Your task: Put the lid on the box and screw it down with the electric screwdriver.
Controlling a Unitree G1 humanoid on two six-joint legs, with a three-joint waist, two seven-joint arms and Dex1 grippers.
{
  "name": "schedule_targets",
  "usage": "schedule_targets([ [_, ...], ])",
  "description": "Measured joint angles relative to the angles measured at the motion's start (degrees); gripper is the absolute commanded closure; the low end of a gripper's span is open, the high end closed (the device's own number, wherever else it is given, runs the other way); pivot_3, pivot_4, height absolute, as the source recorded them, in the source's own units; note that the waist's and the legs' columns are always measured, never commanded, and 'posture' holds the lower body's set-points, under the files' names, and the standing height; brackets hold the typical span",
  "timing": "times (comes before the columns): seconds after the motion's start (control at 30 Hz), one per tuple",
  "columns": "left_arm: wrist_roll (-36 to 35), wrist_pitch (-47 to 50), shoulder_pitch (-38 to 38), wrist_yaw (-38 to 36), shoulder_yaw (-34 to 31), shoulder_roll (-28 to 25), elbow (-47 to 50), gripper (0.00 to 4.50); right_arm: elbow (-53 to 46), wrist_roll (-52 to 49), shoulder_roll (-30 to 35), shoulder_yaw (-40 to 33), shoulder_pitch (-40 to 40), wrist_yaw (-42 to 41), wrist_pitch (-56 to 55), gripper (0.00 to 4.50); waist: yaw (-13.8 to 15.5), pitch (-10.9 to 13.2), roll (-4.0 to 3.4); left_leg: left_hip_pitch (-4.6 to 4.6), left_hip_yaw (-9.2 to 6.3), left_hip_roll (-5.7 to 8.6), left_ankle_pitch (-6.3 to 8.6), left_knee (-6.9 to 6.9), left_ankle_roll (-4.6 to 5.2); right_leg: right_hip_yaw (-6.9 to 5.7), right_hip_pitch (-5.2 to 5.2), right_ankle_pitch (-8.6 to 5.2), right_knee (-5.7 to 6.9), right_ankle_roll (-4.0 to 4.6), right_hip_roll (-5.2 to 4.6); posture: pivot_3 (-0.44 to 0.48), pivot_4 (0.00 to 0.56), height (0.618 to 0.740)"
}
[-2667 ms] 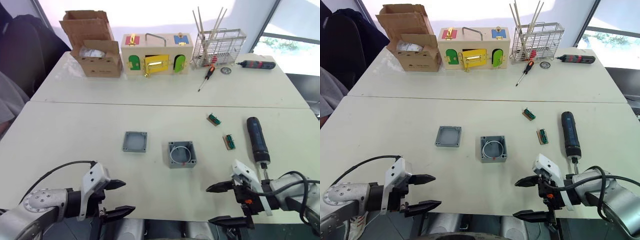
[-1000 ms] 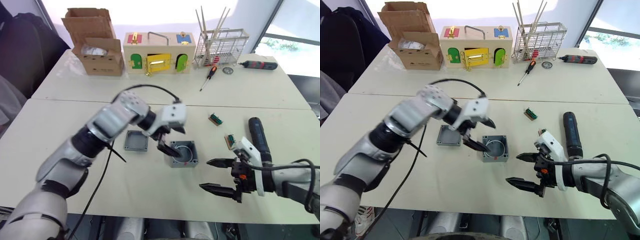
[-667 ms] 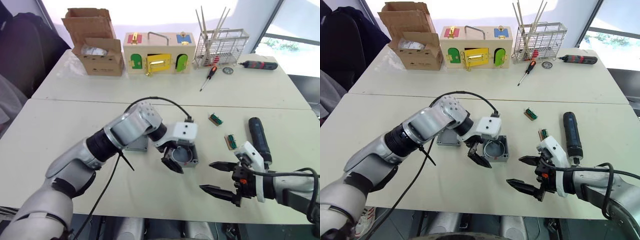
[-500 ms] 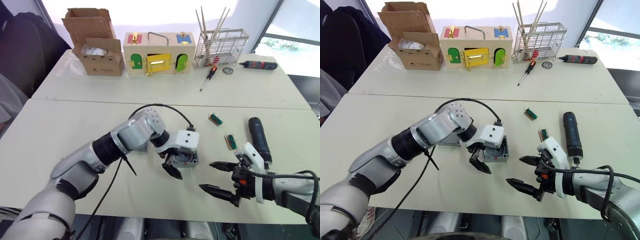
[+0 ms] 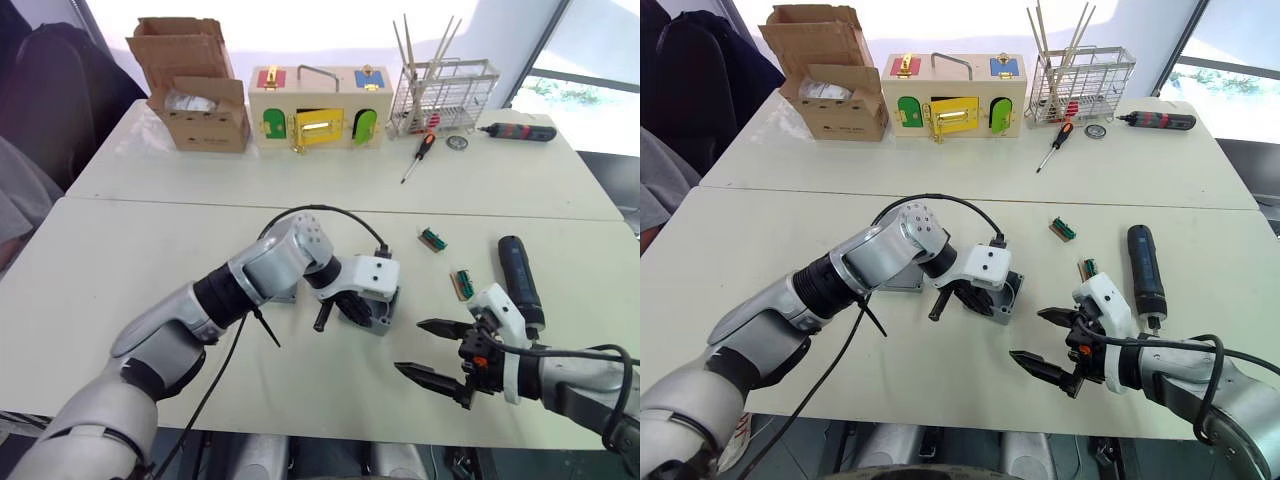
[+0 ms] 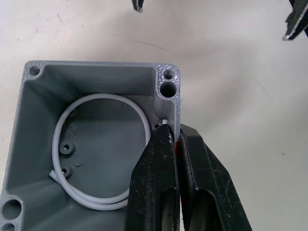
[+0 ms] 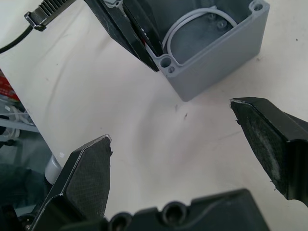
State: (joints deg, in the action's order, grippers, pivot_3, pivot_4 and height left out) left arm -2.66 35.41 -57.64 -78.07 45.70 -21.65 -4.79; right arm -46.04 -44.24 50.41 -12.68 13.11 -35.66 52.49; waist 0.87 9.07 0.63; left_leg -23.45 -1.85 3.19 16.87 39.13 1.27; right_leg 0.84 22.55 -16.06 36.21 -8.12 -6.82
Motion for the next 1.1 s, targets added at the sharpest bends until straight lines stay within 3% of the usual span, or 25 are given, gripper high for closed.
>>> schedule_targets([
  [0.33,2.2,-14.33,-2.15,-6.99,-0.02,-2.47,-8.02,4.47,0.4,1.7,-0.01,0.06,1.55,-0.63,-1.91,0.0,-0.14,0.0,0.0,0.0,0.01,-0.01,0.0,-0.02,0.0,-0.01,0.04,-0.01,0.02,-0.01,0.01,0.0,0.15,0.735],
  [0.9,6.71,-23.42,-5.38,-8.59,-2.7,-1.15,-19.5,4.47,1.9,5.21,-2.48,5.07,-0.92,-0.33,-3.33,0.0,-0.16,0.0,0.0,0.0,0.02,0.0,0.01,0.0,0.02,-0.01,0.04,-0.03,0.05,-0.05,0.02,0.0,0.15,0.735],
  [1.0,7.39,-23.7,-5.38,-9.51,-3.28,-0.85,-20.48,3.58,1.91,5.55,-2.76,5.37,-0.94,-0.32,-3.41,0.0,-0.15,0.0,0.0,0.0,0.02,0.0,0.01,0.0,0.01,-0.01,0.04,-0.03,0.05,-0.05,0.02,0.0,0.15,0.735],
  [1.1,7.65,-23.62,-5.38,-10.77,-4.13,-1.3,-21.09,2.08,1.95,5.81,-2.81,5.39,-1.19,-0.34,-3.41,0.0,-0.13,0.0,0.0,-0.02,0.01,0.0,0.01,0.0,0.02,-0.01,0.07,-0.03,0.06,-0.06,0.02,0.0,0.15,0.735],
])
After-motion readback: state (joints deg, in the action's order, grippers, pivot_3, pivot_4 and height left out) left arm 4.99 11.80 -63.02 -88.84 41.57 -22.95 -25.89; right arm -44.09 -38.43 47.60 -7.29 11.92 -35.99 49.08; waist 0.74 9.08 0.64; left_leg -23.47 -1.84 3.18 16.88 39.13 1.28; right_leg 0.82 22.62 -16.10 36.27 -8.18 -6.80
